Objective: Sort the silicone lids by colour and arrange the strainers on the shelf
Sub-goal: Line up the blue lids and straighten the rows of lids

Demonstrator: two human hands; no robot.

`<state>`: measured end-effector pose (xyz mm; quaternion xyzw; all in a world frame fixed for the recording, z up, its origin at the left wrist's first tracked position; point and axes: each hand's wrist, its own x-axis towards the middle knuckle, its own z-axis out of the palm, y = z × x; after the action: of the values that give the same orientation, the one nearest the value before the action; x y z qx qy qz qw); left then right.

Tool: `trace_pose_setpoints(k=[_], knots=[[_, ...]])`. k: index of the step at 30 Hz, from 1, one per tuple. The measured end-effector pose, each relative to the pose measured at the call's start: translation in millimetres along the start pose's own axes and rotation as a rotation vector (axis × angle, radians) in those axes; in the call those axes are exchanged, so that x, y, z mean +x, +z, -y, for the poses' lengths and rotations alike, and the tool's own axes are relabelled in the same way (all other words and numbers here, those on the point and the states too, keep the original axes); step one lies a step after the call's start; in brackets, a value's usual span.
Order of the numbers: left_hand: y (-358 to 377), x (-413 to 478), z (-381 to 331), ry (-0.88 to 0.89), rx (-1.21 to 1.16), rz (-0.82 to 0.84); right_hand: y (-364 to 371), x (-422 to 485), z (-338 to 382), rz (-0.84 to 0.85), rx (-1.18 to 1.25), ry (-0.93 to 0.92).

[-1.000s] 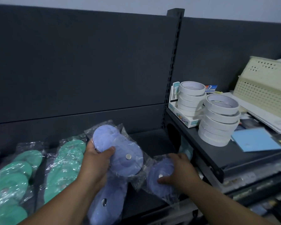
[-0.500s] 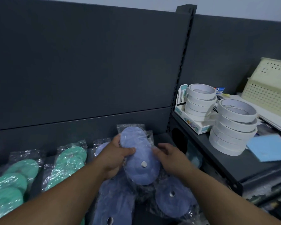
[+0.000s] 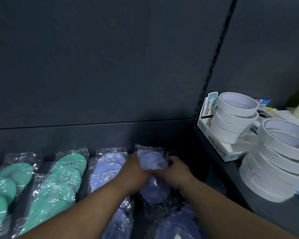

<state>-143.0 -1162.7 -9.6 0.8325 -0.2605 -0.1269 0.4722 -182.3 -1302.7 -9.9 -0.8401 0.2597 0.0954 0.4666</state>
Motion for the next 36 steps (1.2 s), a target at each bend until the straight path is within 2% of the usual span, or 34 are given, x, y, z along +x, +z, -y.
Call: trace_pose_setpoints(k=[4, 7, 9, 12, 15, 18, 23, 27, 31, 36], knots=[[6.2, 3.3, 7.7, -0.287, -0.066, -0.179, -3.1, 4.9, -2.1, -0.03, 0.032, 0.0], [19.2, 6.8, 7.3, -0.326, -0.111, -0.152, -6.2, 8.1, -2.6, -0.113, 0.056, 0.009], [27.2, 10.2, 10.7, -0.296, 0.018, -0.157, -6.7, 11.6, -6.1, -0.153, 0.074, 0.01], [32.6, 7.8, 7.5, -0.284, 0.354, -0.139, -8.8, 12.0, -10.6, -0.147, -0.022, 0.0], [36.2, 6.4, 8.0, -0.218, 0.494, -0.026, -8.6, 9.9, -11.8, -0.08, -0.144, -0.006], [32.9, 6.2, 6.3, -0.182, 0.539, 0.079, -10.6, 7.0, -12.5, -0.054, -0.178, -0.021], [18.8, -13.1, 3.9, -0.07, 0.542, -0.052, -20.1, -14.7, -18.9, -0.089, -0.188, -0.102], [22.7, -58.1, -8.2, 0.086, 0.547, -0.019, -22.8, -50.1, -30.4, -0.185, -0.263, -0.17], [35.3, -108.4, -19.5, 0.191, 0.51, 0.143, -19.7, -89.4, -59.9, -0.256, -0.375, -0.088], [61.1, -134.2, -14.9, 0.223, 0.485, 0.317, -10.8, -122.9, -90.4, -0.22, -0.366, 0.083]])
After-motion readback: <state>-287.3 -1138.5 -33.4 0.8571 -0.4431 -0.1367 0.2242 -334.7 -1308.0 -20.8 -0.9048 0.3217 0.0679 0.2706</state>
